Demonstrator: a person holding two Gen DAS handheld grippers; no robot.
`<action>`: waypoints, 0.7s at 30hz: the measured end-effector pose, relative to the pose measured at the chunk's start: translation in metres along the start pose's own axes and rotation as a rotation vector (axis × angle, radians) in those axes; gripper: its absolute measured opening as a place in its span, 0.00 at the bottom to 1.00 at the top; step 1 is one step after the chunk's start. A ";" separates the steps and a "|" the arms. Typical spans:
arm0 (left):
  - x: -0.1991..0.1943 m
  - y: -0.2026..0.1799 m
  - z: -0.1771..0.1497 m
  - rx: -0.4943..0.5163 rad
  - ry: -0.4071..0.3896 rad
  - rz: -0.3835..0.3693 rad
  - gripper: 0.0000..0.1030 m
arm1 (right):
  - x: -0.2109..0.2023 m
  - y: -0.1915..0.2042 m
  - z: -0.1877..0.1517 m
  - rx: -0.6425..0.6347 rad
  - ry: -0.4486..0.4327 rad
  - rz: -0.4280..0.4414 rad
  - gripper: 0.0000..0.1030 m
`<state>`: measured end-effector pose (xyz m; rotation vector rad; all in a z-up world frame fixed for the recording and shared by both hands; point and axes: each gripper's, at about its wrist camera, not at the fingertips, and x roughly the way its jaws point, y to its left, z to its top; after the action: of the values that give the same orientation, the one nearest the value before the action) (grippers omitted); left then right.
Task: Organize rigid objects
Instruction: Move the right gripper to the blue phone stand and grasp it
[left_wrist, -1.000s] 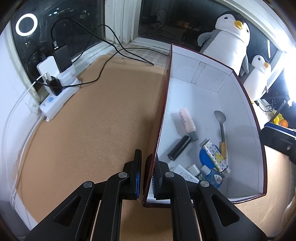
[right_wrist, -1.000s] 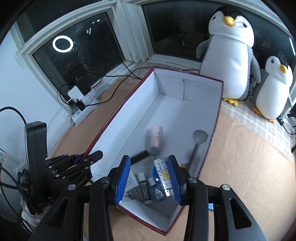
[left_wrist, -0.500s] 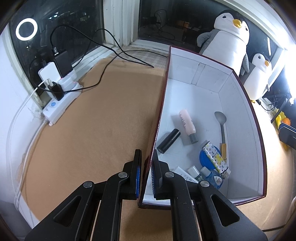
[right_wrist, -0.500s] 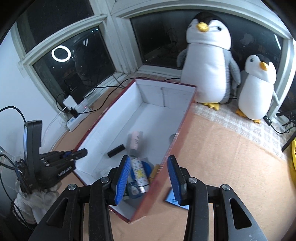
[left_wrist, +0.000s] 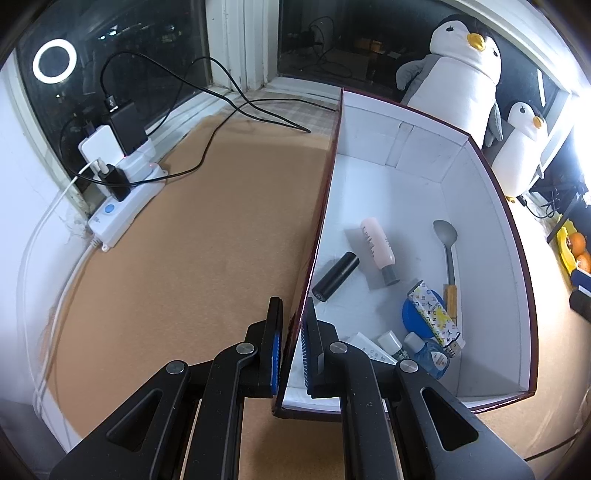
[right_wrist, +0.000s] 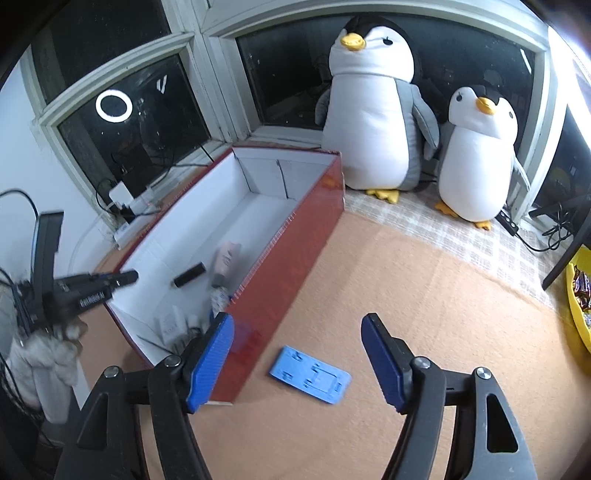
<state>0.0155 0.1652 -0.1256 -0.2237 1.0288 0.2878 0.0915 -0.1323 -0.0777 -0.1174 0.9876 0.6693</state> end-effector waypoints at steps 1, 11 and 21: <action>0.000 0.000 0.000 0.001 0.000 0.002 0.08 | 0.001 -0.001 -0.004 -0.028 0.012 -0.002 0.66; 0.002 -0.002 0.001 0.005 0.009 0.023 0.08 | 0.024 0.010 -0.033 -0.289 0.122 -0.023 0.66; 0.005 -0.004 0.002 0.002 0.019 0.047 0.08 | 0.069 0.012 -0.044 -0.434 0.239 0.011 0.66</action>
<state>0.0211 0.1628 -0.1286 -0.2014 1.0538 0.3275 0.0776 -0.1076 -0.1552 -0.5849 1.0581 0.8873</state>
